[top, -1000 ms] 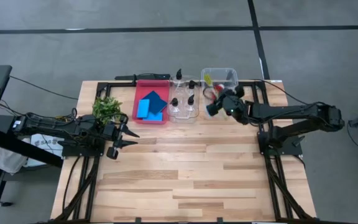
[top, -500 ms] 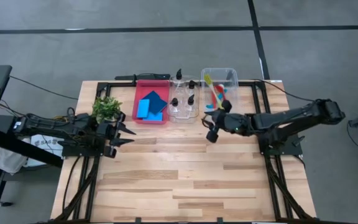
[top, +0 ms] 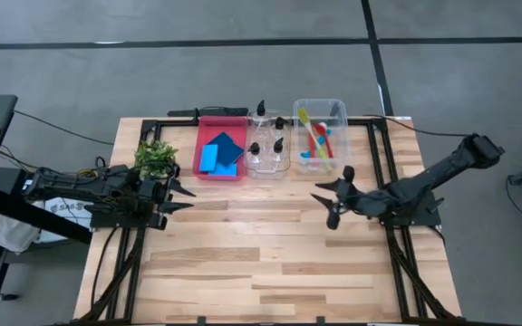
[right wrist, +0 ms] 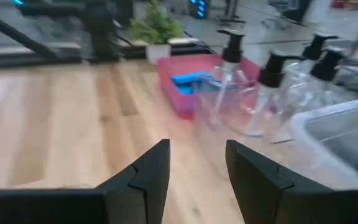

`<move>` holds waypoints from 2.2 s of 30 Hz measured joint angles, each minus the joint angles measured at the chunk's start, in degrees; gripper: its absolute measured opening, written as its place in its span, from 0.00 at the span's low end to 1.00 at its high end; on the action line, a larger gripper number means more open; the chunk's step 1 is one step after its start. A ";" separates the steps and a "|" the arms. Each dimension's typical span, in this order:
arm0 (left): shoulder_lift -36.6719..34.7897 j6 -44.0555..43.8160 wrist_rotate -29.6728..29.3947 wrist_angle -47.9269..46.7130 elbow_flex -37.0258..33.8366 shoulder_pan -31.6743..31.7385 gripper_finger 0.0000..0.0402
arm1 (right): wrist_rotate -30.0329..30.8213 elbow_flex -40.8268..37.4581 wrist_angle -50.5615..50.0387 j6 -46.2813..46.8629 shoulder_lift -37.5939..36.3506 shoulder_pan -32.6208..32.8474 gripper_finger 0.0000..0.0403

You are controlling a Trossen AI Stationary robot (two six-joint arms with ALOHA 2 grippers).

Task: Pick & Place Kitchen Sink Supplies
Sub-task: Return to Home Position

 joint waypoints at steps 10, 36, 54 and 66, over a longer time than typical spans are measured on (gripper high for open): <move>-1.30 -0.31 -2.89 -2.27 -2.21 0.00 0.29 | 4.73 -13.56 9.51 0.70 -12.82 9.36 0.38; -12.48 -1.06 -9.77 0.21 -12.04 -0.02 0.29 | 7.20 -21.57 9.50 -1.53 -24.23 24.38 0.36; -9.93 -3.02 -11.78 4.52 -12.04 0.00 0.29 | -6.15 -21.62 15.89 0.29 -24.21 22.29 0.37; -9.93 -3.02 -11.77 4.85 -12.04 0.00 0.29 | -29.17 -21.64 22.61 -11.41 -25.34 8.08 0.38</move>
